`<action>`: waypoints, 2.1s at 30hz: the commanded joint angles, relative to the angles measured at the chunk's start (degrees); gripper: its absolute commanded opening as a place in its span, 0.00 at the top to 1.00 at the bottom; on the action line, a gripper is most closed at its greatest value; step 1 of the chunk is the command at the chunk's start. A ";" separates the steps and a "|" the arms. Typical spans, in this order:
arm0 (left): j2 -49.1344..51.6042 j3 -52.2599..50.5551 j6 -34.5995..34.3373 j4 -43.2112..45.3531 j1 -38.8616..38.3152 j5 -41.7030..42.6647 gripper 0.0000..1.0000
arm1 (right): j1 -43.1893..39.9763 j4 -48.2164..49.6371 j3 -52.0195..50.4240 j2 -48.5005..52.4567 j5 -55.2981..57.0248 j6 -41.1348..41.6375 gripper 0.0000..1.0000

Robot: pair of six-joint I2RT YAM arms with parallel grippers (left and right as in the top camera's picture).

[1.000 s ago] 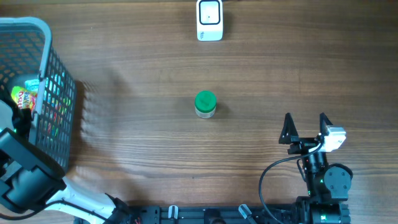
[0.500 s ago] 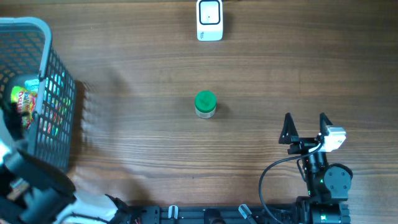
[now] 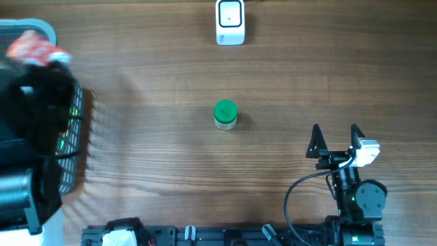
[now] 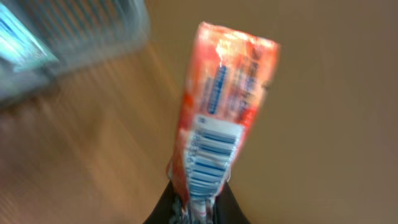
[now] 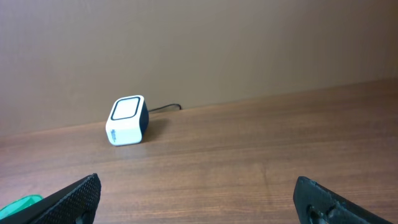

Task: Scan the item barcode
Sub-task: 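Place the orange snack on the table left of the jar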

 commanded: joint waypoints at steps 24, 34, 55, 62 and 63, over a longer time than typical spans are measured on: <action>35.89 -32.44 -9.38 12.94 -42.07 -12.79 0.96 | 0.46 0.13 -0.07 -0.15 0.61 0.55 0.00; 32.92 -25.31 -4.37 7.82 -42.07 -14.23 0.04 | 0.46 0.13 -0.07 -0.15 0.61 0.55 0.00; 7.28 4.26 -0.66 -10.21 -2.34 -30.82 0.00 | 0.46 0.13 -0.07 -0.15 0.61 0.55 0.00; 11.78 4.24 -2.21 -10.45 25.66 -9.42 0.00 | 0.46 0.13 -0.07 -0.15 0.61 0.55 0.00; 13.49 4.24 -2.16 -10.51 29.00 -6.54 0.00 | 0.46 0.13 -0.07 -0.15 0.61 0.57 0.00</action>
